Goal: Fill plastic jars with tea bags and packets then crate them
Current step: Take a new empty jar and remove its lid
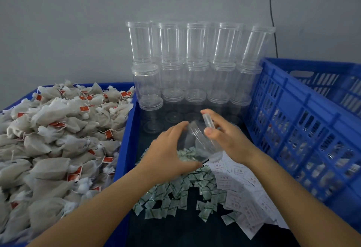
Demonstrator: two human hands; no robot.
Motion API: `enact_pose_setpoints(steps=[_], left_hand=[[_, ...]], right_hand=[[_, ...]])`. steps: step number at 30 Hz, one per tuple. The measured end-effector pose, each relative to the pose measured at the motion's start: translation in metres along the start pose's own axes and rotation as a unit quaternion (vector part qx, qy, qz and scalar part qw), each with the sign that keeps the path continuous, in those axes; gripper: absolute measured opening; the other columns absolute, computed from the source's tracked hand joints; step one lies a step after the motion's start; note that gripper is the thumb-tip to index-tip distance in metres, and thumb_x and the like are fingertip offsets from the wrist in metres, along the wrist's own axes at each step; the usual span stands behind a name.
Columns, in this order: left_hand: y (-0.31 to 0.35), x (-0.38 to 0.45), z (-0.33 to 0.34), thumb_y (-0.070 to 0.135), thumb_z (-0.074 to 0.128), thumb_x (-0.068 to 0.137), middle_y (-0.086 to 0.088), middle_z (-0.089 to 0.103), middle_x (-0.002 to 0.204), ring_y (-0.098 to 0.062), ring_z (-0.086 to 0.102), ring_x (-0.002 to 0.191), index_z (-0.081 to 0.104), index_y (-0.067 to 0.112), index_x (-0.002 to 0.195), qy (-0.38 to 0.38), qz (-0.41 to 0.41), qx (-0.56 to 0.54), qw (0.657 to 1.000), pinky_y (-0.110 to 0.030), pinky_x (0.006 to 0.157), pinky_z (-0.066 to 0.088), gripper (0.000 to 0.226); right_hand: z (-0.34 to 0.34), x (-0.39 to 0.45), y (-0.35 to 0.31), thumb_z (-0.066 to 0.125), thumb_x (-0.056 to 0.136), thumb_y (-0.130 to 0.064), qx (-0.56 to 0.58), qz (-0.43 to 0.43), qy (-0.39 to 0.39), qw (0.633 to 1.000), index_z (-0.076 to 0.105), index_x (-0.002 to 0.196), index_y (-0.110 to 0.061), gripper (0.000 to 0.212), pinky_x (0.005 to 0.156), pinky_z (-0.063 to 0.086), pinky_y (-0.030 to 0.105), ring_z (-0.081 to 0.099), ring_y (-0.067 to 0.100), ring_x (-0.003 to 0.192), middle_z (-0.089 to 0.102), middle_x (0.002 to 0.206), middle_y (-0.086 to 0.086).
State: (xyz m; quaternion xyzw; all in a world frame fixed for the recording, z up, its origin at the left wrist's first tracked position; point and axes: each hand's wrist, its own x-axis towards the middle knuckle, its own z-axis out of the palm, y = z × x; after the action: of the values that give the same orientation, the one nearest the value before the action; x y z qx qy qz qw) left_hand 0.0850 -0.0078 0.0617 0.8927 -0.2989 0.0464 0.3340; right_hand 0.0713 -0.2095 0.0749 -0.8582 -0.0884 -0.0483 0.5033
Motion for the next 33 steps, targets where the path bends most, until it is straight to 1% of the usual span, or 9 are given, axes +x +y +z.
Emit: enact_pose_setpoints(steps=[2, 5, 7, 9, 12, 14, 19, 25, 33], left_hand=[[-0.004, 0.001, 0.0, 0.051, 0.081, 0.062, 0.016, 0.045, 0.137, -0.001, 0.044, 0.122, 0.027, 0.033, 0.144, -0.025, -0.029, -0.105, 0.994, -0.019, 0.098, 0.039, 0.1], [-0.006, 0.003, 0.002, 0.047, 0.085, 0.059, 0.026, 0.049, 0.124, 0.013, 0.047, 0.112, 0.031, 0.036, 0.136, -0.001, -0.05, -0.169, 0.984, -0.003, 0.083, 0.039, 0.094], [-0.006, 0.005, 0.002, 0.045, 0.086, 0.058, 0.026, 0.05, 0.119, 0.016, 0.049, 0.107, 0.029, 0.041, 0.129, 0.028, -0.07, -0.215, 0.974, -0.003, 0.079, 0.042, 0.091], [-0.008, 0.007, 0.001, 0.044, 0.086, 0.058, 0.022, 0.05, 0.12, 0.007, 0.052, 0.109, 0.029, 0.04, 0.127, 0.062, -0.094, -0.246, 0.963, -0.012, 0.085, 0.045, 0.09], [-0.012, 0.009, -0.002, 0.045, 0.085, 0.058, 0.031, 0.045, 0.112, 0.013, 0.048, 0.105, 0.028, 0.045, 0.122, 0.117, -0.121, -0.265, 0.949, -0.01, 0.081, 0.042, 0.085], [-0.013, 0.011, -0.005, 0.045, 0.084, 0.058, 0.032, 0.044, 0.11, 0.009, 0.048, 0.106, 0.028, 0.043, 0.122, 0.154, -0.135, -0.286, 0.936, -0.01, 0.08, 0.04, 0.085], [-0.018, 0.017, -0.009, 0.051, 0.081, 0.052, 0.015, 0.046, 0.124, -0.01, 0.048, 0.12, 0.03, 0.034, 0.134, 0.183, -0.158, -0.318, 0.917, -0.04, 0.101, 0.045, 0.097], [-0.021, 0.018, -0.002, 0.044, 0.084, 0.06, 0.029, 0.045, 0.116, 0.003, 0.045, 0.112, 0.031, 0.043, 0.127, 0.167, -0.15, -0.304, 0.926, -0.017, 0.084, 0.039, 0.086], [-0.023, 0.021, -0.002, 0.043, 0.085, 0.059, 0.036, 0.042, 0.11, 0.012, 0.042, 0.108, 0.031, 0.049, 0.122, 0.159, -0.155, -0.302, 0.927, -0.014, 0.082, 0.038, 0.083]], right_hand=[[-0.009, 0.003, -0.001, 0.046, 0.068, -0.073, -0.021, -0.005, 0.02, 1.0, 0.04, 0.124, -0.065, 0.057, 0.083, 0.042, 0.016, 0.059, 0.017, 0.109, 0.058, 0.122, 0.011], [-0.017, 0.009, -0.001, 0.046, 0.068, -0.077, -0.053, -0.018, 0.025, 0.998, 0.036, 0.138, -0.059, 0.073, 0.083, 0.041, 0.022, 0.058, 0.006, 0.097, 0.058, 0.111, -0.011], [-0.019, 0.018, 0.001, 0.056, 0.074, -0.072, -0.067, -0.024, 0.04, 0.997, 0.032, 0.137, -0.061, 0.069, 0.09, 0.044, 0.028, 0.053, 0.003, 0.094, 0.049, 0.123, -0.014], [-0.022, 0.029, 0.005, 0.069, 0.085, -0.053, -0.04, -0.015, 0.063, 0.997, 0.03, 0.136, -0.063, 0.065, 0.103, 0.045, 0.038, 0.053, 0.015, 0.112, 0.036, 0.137, -0.009], [-0.026, 0.054, 0.015, 0.072, 0.089, -0.036, -0.012, 0.007, 0.102, 0.995, 0.03, 0.142, -0.056, 0.071, 0.109, 0.035, 0.032, 0.042, 0.013, 0.124, 0.03, 0.137, -0.009], [-0.025, 0.07, 0.026, 0.071, 0.09, -0.04, -0.048, 0.02, 0.142, 0.989, 0.036, 0.15, -0.042, 0.07, 0.106, 0.03, 0.028, 0.037, 0.011, 0.128, 0.033, 0.146, -0.004], [0.001, 0.09, 0.066, 0.075, 0.081, -0.055, -0.196, 0.125, 0.121, 0.965, 0.039, 0.152, -0.03, 0.083, 0.113, 0.035, 0.05, 0.037, 0.03, 0.139, 0.033, 0.156, 0.006], [0.021, 0.111, 0.092, 0.072, 0.077, -0.065, -0.277, 0.208, 0.097, 0.933, 0.047, 0.142, -0.021, 0.081, 0.108, 0.034, 0.046, 0.046, 0.03, 0.133, 0.046, 0.146, 0.01], [0.028, 0.15, 0.09, 0.059, 0.078, -0.075, -0.359, 0.286, 0.032, 0.888, 0.043, 0.144, -0.015, 0.09, 0.112, 0.028, 0.05, 0.047, 0.03, 0.133, 0.05, 0.145, 0.009]])
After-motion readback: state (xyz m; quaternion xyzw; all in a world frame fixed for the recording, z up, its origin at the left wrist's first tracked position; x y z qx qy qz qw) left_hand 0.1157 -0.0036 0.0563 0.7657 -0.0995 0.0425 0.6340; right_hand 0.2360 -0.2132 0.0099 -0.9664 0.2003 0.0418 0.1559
